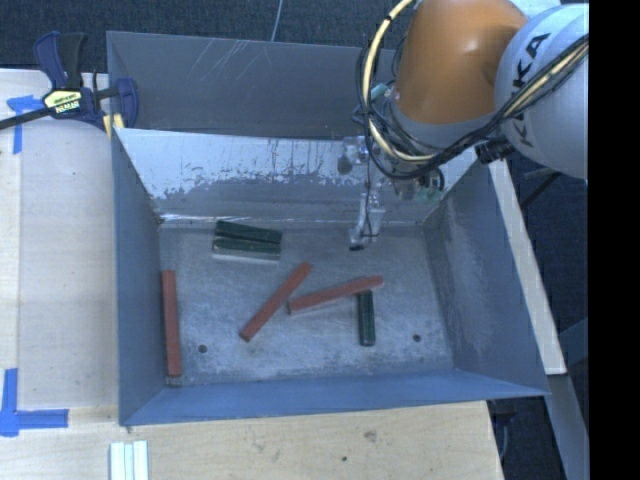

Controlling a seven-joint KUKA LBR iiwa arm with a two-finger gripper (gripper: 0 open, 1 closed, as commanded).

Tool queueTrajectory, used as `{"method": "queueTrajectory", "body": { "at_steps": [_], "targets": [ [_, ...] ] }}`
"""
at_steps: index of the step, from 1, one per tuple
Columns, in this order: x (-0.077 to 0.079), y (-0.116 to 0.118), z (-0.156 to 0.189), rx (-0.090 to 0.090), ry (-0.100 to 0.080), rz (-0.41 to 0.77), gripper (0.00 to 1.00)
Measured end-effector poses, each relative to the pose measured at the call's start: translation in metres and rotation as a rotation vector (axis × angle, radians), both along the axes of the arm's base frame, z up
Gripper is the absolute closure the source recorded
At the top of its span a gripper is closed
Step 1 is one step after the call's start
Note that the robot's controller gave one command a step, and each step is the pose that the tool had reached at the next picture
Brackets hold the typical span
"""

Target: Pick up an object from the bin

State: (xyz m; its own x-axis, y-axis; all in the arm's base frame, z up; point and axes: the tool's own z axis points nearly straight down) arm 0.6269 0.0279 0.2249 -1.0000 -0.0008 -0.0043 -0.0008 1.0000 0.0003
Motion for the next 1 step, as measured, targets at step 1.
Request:
{"method": "queueTrajectory", "body": {
  "at_steps": [1],
  "targets": [
    [-0.0341, 0.0108, -0.0699, 0.000, -0.002, 0.016, 0.00]
  ]
}}
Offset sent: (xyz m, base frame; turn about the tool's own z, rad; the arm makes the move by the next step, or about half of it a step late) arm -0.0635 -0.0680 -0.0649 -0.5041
